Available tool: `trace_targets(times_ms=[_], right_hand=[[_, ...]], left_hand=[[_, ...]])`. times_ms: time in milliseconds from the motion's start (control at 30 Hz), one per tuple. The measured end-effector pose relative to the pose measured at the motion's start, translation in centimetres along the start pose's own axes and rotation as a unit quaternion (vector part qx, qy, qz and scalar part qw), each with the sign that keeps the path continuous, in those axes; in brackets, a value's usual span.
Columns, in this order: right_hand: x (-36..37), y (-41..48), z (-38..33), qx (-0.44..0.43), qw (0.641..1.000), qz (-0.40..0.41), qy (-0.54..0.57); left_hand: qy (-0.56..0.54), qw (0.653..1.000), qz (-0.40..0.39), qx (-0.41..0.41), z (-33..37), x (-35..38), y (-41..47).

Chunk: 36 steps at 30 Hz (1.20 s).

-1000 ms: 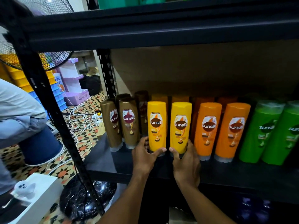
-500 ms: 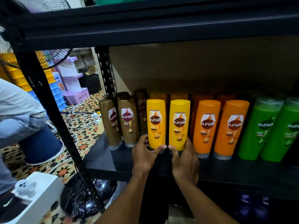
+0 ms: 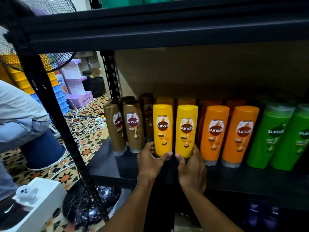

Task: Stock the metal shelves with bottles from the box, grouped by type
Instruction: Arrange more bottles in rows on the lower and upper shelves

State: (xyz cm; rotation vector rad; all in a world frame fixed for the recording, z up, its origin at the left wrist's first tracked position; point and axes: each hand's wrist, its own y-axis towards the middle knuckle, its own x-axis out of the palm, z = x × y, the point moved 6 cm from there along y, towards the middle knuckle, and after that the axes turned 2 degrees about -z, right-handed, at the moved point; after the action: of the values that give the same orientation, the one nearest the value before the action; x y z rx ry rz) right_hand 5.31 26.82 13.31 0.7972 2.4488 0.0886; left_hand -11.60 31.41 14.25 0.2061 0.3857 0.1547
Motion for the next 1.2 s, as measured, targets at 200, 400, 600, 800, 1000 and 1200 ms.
trace_targets(times_ms=[200, 400, 600, 800, 1000, 1200], right_hand=[[0.11, 0.04, 0.01, 0.009, 1.000, -0.006, -0.013], [0.06, 0.04, 0.00, 0.007, 1.000, -0.016, -0.022], [-0.05, -0.21, -0.10, 0.004, 1.000, -0.005, -0.019], [-0.21, -0.36, -0.35, -0.002, 1.000, 0.006, -0.022], [-0.38, -0.47, -0.25, -0.001, 1.000, 0.004, -0.027], [-0.43, -0.59, -0.45, -0.003, 1.000, -0.003, -0.030]], left_hand=[[0.015, 1.000, -0.001, 0.012, 0.22, -0.04, -0.01], [0.015, 1.000, -0.013, 0.015, 0.31, 0.04, 0.02], [0.008, 1.000, -0.011, 0.010, 0.34, 0.06, -0.05], [0.024, 0.999, 0.006, 0.020, 0.48, 0.06, -0.03], [0.041, 0.998, 0.020, 0.032, 0.52, 0.09, -0.21], [0.044, 0.998, 0.015, 0.031, 0.43, 0.10, -0.20]])
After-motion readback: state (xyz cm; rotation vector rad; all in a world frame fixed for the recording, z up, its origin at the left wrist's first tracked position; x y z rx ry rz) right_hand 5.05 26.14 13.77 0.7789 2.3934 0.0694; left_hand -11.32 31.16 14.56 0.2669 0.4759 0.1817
